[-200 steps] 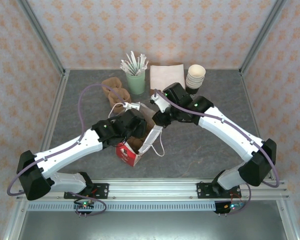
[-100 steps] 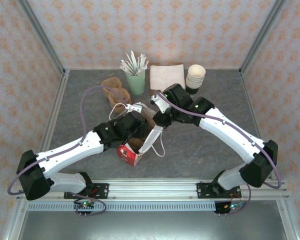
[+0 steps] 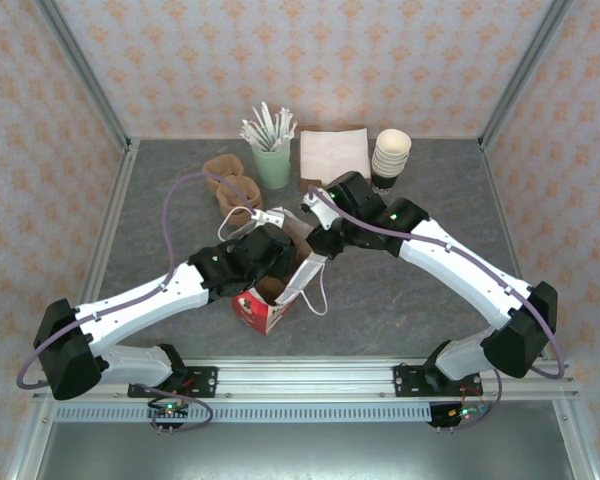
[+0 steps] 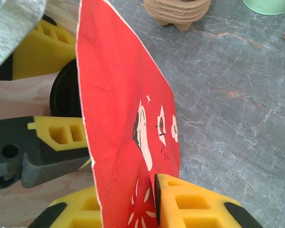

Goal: Pack the takeout coffee

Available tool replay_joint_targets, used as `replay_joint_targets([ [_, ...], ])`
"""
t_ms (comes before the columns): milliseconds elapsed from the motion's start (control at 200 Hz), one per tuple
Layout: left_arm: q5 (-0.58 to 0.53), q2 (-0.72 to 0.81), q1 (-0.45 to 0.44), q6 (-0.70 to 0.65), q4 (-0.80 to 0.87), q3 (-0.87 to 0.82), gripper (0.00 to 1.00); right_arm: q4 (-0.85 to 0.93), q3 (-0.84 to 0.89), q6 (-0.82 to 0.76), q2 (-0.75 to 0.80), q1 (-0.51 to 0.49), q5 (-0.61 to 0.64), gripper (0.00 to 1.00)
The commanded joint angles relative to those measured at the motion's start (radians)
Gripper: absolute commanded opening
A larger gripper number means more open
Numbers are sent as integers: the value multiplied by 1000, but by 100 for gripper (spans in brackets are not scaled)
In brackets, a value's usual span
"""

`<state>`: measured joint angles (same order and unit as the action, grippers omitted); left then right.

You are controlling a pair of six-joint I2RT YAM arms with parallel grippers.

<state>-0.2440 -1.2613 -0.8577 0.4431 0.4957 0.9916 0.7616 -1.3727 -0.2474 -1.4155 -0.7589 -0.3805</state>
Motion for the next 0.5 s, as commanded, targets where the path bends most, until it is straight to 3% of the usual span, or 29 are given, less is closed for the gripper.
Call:
replay_joint_targets([
  [0,-26,-17,-2,-13,-4,-26,61,-18,0,0,6,-8,13,21],
  [495,11,-46,4,-20,16,-22,61,-27,-36,17,-44,-8,15,25],
])
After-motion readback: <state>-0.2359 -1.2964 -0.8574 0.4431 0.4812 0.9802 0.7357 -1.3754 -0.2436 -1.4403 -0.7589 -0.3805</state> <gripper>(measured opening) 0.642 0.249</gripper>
